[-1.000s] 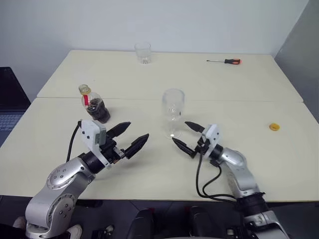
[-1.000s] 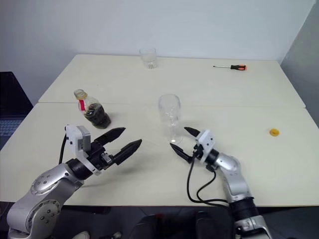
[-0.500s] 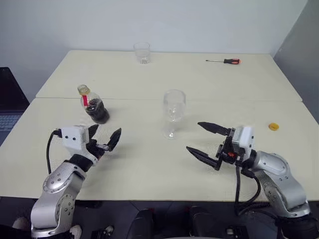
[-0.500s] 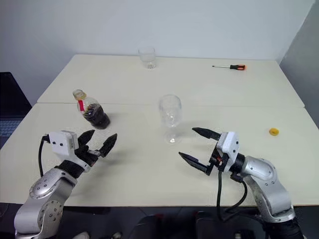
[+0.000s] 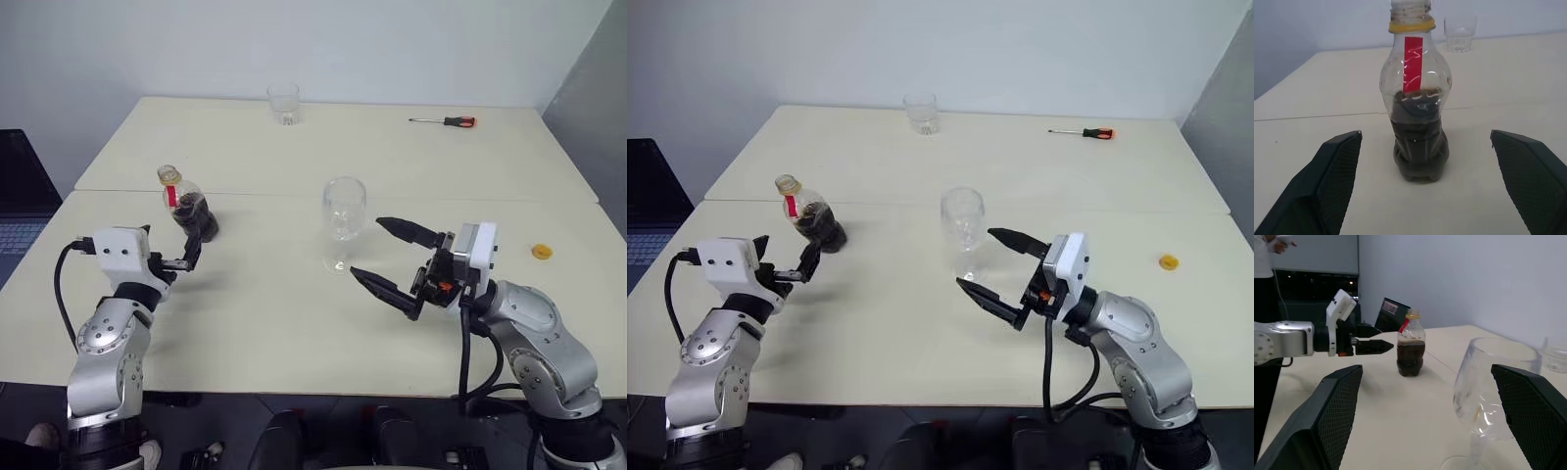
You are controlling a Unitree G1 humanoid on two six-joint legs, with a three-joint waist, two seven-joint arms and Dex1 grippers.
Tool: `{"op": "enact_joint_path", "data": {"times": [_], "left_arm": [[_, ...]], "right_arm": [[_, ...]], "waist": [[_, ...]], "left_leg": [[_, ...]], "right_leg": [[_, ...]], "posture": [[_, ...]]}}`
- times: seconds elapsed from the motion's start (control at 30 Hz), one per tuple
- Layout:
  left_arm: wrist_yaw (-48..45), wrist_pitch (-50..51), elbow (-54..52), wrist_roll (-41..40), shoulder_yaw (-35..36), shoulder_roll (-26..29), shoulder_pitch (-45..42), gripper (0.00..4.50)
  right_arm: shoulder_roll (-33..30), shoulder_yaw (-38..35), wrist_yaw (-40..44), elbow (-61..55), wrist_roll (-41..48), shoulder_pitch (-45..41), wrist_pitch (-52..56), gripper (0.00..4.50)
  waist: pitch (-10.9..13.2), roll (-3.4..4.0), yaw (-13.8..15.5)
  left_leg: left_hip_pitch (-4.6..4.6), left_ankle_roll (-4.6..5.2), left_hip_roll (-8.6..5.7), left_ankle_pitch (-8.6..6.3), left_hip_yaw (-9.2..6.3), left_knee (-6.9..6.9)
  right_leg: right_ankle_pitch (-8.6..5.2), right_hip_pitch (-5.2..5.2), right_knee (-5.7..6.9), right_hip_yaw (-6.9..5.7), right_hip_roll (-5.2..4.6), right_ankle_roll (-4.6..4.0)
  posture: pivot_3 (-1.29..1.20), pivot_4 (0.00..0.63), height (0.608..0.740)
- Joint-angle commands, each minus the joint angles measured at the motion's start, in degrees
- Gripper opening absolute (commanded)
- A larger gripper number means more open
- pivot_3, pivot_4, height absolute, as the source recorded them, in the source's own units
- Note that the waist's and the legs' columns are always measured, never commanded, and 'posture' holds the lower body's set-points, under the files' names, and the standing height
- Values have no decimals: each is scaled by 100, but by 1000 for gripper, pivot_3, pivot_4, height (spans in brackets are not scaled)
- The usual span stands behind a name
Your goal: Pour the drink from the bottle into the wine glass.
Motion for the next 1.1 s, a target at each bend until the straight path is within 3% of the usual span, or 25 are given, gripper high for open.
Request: {"op": "enact_joint_path", "data": {"times": [0.03,1.1], "left_arm": [[-79,-225,170,79,147,184,-229,4500],[-1231,-1670,3874,406,-290,500,-2415,4500]], "right_arm": [[54,35,-175,-87,-13,-185,121,4485],[-42,190,-360,-495,155,-166,714,4485]], "waist": [[0,0,0],[0,-1,-3]], "left_leg": [[0,0,0,0,-1,0],[-4,0,-3,0,2,1]], "right_leg": [[0,0,1,0,0,0],[3,-6,1,-10,-1,4]], "posture": [[0,150,740],[0,150,740]]}}
